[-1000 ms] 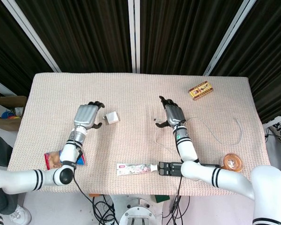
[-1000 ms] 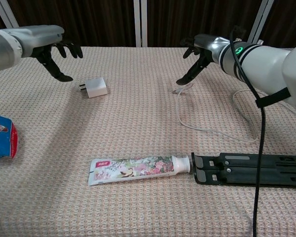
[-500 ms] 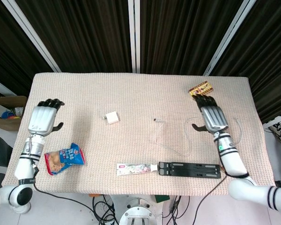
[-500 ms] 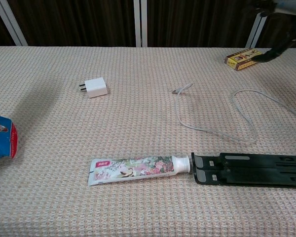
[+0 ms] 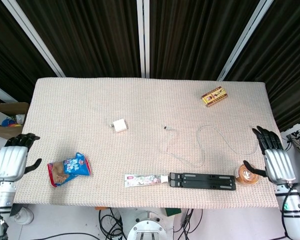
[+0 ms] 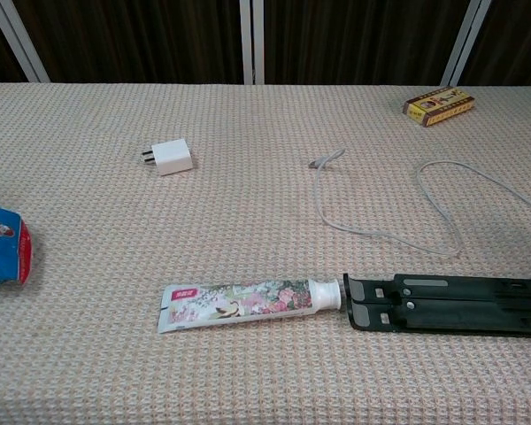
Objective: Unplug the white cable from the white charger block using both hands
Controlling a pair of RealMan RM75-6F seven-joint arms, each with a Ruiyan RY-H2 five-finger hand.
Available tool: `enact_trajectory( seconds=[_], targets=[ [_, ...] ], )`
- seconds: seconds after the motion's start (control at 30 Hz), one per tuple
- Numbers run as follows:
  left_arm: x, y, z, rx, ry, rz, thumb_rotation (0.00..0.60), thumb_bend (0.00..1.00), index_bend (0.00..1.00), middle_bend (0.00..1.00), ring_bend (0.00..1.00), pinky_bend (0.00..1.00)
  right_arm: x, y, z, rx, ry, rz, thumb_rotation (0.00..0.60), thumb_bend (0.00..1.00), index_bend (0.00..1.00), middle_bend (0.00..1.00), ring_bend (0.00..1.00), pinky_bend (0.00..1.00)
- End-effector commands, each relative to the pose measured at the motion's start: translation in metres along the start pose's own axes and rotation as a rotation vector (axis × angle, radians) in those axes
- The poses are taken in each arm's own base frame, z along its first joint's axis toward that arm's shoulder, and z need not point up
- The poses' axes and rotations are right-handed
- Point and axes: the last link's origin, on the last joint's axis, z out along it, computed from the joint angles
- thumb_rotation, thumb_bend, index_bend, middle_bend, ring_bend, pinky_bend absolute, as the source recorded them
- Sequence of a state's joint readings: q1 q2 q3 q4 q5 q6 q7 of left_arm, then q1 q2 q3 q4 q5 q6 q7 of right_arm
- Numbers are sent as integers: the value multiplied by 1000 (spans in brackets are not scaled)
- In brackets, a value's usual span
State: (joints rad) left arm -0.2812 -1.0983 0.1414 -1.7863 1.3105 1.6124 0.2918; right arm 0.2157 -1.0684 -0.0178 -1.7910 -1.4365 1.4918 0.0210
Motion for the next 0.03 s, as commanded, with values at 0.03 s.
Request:
enact_trajectory(
  seconds=[0.03],
  targets=[
    [-4, -2, -19, 6, -16, 7, 600, 173, 274, 238, 194, 260, -5, 8, -13, -5, -20, -2, 600, 267, 42, 40, 0, 0]
  ],
)
